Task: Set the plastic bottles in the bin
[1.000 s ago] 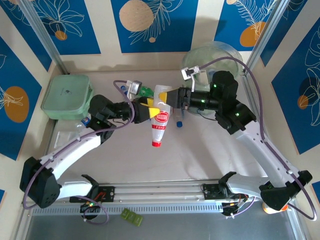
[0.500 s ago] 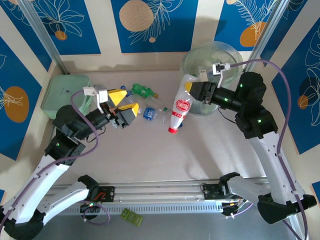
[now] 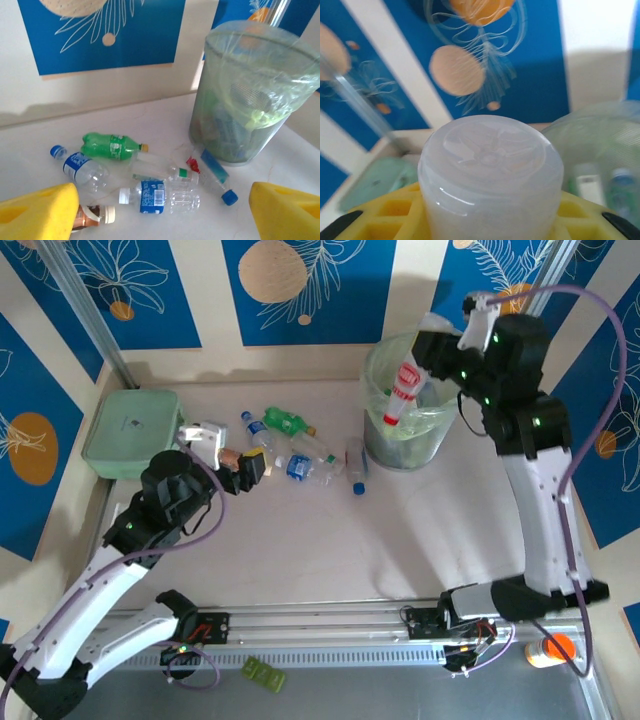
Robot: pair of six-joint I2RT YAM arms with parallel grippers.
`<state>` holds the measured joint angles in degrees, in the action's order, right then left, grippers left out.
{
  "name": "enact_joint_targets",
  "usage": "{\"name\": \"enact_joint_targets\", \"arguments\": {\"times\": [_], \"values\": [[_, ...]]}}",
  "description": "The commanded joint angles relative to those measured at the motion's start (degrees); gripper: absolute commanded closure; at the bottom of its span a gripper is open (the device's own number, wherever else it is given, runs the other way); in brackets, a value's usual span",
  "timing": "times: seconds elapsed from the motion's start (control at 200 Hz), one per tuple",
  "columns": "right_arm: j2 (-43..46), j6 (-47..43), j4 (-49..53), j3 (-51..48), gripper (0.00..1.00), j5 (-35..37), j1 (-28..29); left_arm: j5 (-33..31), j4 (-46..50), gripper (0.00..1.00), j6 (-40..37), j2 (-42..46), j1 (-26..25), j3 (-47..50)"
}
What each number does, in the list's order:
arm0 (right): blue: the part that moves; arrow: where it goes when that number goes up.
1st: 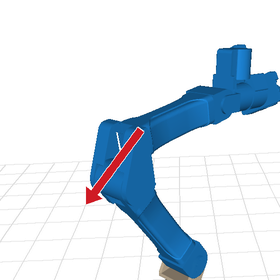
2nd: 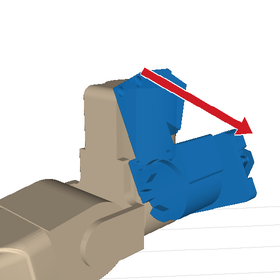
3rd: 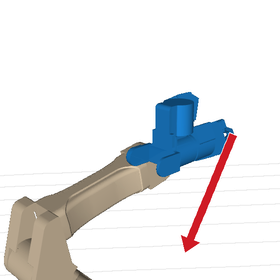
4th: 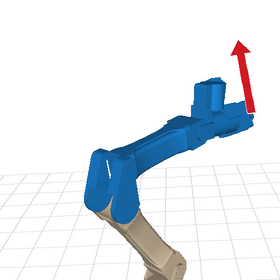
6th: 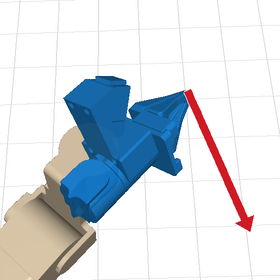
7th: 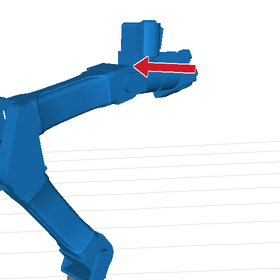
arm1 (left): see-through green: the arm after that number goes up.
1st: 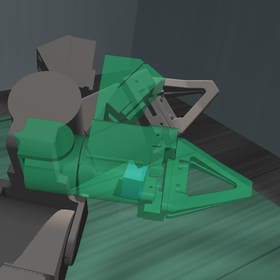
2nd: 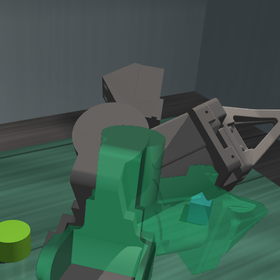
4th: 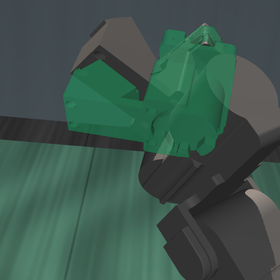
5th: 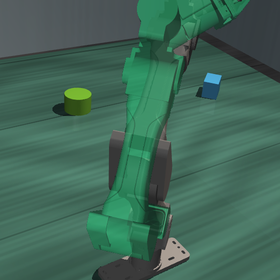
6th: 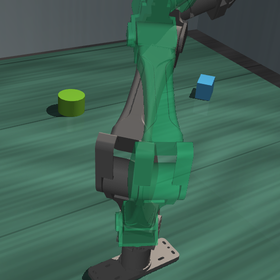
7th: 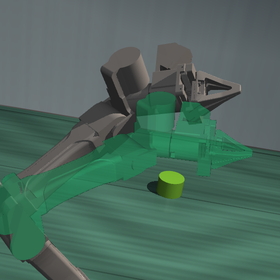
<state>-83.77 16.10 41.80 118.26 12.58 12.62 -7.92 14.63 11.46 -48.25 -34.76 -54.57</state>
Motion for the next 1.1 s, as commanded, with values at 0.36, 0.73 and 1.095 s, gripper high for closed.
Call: {"name": "enact_joint_targets", "arguments": {"times": [0.36, 0.73, 1.095], "values": [[-29.21, 1.12, 13.23, 25.76, 0.59, 4.59, -8.53, -2.27, -1.92, 0.13, 0.13, -0.53, -1.88, 2.97], [-35.38, 8.85, 14.62, 19.12, 0.58, -9.44, -10.09, -5.40, -1.46, 0.11, -0.45, -0.18, -2.02, 2.91], [-48.64, 12.36, 20.66, 31.92, 0.37, -18.94, -12.45, -6.60, -1.10, 0.10, -0.99, -0.24, -2.08, 2.80]]}}
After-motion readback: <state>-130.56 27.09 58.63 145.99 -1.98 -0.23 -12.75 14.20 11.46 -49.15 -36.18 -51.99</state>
